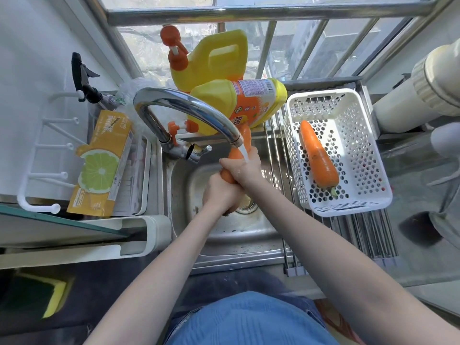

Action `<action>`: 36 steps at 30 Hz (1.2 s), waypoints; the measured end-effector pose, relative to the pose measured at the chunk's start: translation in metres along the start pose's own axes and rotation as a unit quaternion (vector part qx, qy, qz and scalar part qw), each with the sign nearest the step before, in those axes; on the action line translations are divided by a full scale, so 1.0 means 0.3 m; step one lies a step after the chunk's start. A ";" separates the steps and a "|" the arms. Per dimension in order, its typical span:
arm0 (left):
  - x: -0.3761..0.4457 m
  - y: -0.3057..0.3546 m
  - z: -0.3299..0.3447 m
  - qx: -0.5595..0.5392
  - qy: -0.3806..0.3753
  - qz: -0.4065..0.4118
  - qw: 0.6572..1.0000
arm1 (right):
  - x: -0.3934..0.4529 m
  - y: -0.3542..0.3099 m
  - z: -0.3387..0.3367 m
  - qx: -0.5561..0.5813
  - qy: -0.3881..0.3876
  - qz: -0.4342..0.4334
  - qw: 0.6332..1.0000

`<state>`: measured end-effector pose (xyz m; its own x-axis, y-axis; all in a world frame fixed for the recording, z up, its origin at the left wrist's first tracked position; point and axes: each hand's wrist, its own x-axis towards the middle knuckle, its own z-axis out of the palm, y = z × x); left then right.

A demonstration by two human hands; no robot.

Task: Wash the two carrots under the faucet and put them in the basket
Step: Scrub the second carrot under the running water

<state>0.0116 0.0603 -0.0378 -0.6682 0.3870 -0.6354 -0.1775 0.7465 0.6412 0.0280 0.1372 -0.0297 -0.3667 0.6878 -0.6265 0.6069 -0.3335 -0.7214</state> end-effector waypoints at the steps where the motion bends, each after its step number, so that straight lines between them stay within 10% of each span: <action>1: -0.003 -0.004 0.003 0.061 0.027 0.010 0.998 | 0.000 0.001 0.011 0.000 0.018 0.010 1.000; 5: -0.026 -0.020 0.001 0.128 0.073 0.030 0.989 | -0.001 0.009 0.028 0.009 0.024 0.027 0.999; 17: -0.069 -0.017 -0.065 -0.275 -0.259 -0.072 0.923 | 0.031 0.034 -0.086 0.245 -0.274 0.054 0.928; 23: -0.077 -0.033 -0.094 -0.453 -0.464 -0.082 0.757 | 0.039 0.017 -0.087 0.436 -0.418 0.071 0.794; 29: -0.025 0.000 -0.116 -0.150 -0.325 -0.090 0.930 | 0.067 0.004 -0.075 0.391 -0.216 0.149 0.882; 36: -0.065 -0.037 -0.013 0.228 -0.004 0.046 0.973 | 0.081 0.048 -0.028 0.230 0.010 0.081 0.970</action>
<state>0.0238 0.0424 -0.0308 -0.6601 0.4661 -0.5891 0.2220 0.8702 0.4398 0.0338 0.1545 -0.0529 -0.2759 0.6139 -0.7396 0.2757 -0.6866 -0.6727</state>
